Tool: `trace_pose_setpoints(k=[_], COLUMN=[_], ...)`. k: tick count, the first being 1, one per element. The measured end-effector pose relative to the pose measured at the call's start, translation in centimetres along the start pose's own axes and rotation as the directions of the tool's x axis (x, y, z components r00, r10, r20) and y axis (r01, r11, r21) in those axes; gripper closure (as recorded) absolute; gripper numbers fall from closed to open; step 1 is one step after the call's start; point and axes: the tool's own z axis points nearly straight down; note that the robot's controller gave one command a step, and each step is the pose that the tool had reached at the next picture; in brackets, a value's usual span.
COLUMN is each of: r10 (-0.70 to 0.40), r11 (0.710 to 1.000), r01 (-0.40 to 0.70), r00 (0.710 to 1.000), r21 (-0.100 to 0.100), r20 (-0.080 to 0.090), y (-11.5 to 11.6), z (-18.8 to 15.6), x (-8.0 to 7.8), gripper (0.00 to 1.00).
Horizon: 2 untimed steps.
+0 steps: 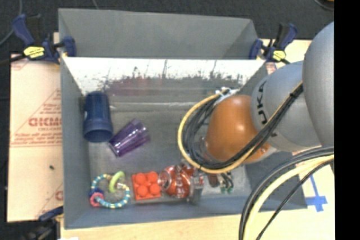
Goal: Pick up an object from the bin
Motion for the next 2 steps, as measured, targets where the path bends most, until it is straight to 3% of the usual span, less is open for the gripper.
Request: trace_pose_setpoints(k=[1, 2], r10=[-0.009, -0.010], r11=[1.000, 1.000], r01=[0.009, 0.010], r00=[1.000, 1.000], r21=[0.001, 0.001], r20=[-0.004, 0.005], y=[0.4, 0.4], z=[-9.3, -15.7], x=[-1.2, -1.6], gripper=[1.00, 1.00])
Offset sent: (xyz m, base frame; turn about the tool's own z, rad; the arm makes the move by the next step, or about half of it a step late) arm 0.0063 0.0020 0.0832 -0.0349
